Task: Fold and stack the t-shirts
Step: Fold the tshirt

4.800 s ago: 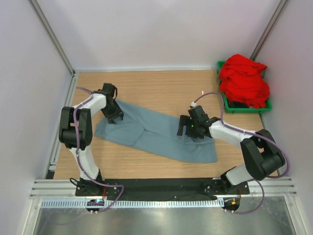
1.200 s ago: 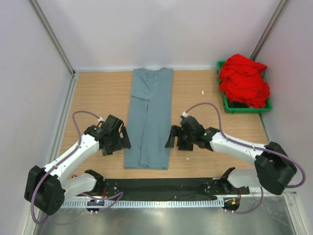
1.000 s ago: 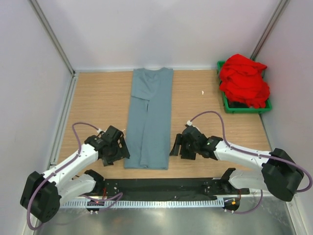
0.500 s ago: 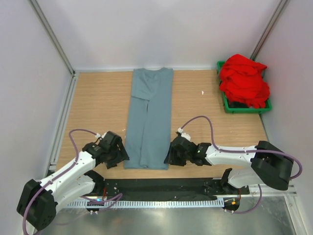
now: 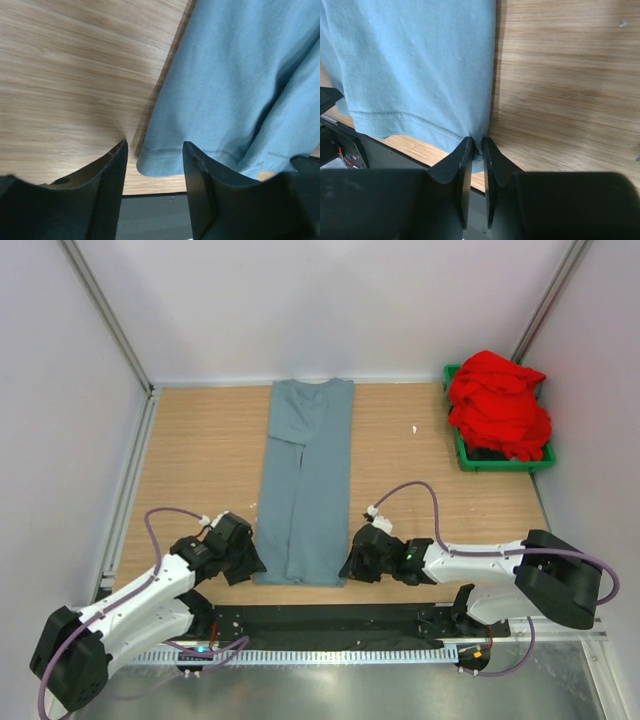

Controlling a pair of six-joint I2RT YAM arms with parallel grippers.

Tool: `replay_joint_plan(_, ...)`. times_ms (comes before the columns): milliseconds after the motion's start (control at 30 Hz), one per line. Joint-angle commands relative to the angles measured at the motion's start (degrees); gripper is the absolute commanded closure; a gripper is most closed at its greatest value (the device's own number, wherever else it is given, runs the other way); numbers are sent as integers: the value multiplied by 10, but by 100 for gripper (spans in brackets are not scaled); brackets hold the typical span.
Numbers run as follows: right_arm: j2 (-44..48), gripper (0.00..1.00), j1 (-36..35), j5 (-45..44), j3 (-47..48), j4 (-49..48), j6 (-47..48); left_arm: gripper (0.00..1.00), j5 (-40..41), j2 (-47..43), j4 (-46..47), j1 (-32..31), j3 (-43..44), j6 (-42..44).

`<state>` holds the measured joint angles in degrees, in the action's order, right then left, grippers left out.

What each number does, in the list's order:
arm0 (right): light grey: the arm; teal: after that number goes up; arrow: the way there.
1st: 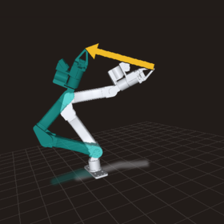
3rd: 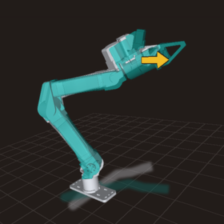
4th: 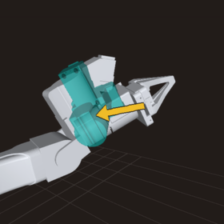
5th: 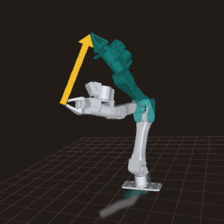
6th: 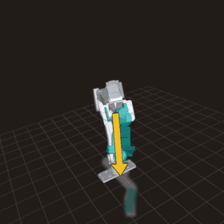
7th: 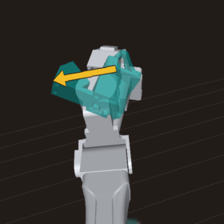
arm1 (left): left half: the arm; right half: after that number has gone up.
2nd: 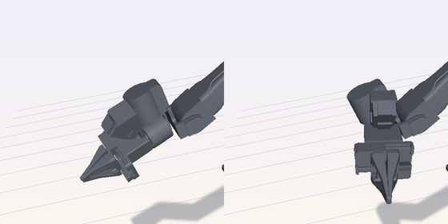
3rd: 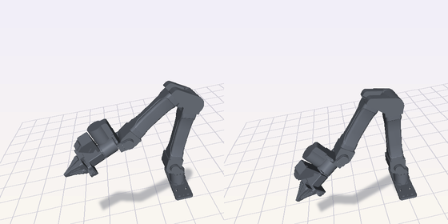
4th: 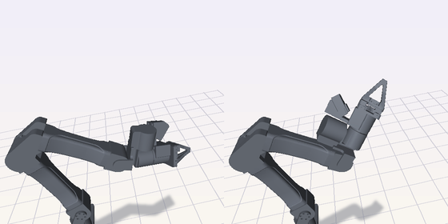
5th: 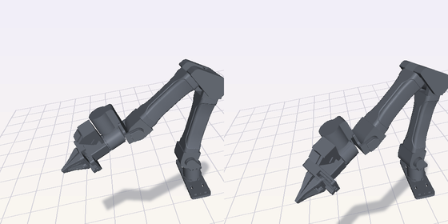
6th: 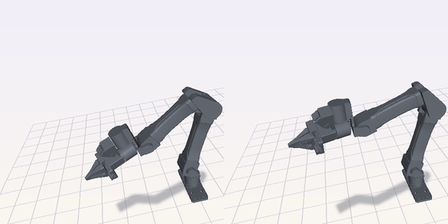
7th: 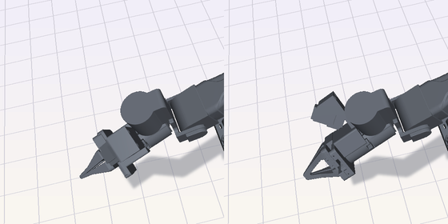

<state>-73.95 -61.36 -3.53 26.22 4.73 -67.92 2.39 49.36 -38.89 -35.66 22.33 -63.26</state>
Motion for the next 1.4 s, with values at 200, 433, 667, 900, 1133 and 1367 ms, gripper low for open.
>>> replay_joint_plan(200, 21, 91, -7, -29, -21, 16, -3, 94, -1, 29, 25, -58, -17, -34)
replay_joint_plan(433, 127, 99, -7, -81, -14, 140, -5, 100, 47, 55, 8, -154, 31, -76)
replay_joint_plan(667, 217, 99, -8, -91, -17, 218, -11, 100, 80, 79, -18, -249, 90, -132)
replay_joint_plan(900, 207, 98, -10, -107, 33, 238, 15, 100, 155, 52, -129, -252, 181, -106)
replay_joint_plan(1133, 87, 99, 19, -167, 189, 309, 103, 100, 155, 114, -166, -186, 283, -17)
replay_joint_plan(1367, 19, 99, 143, -122, 303, 304, 210, 100, 86, 175, -147, -31, 369, 100)
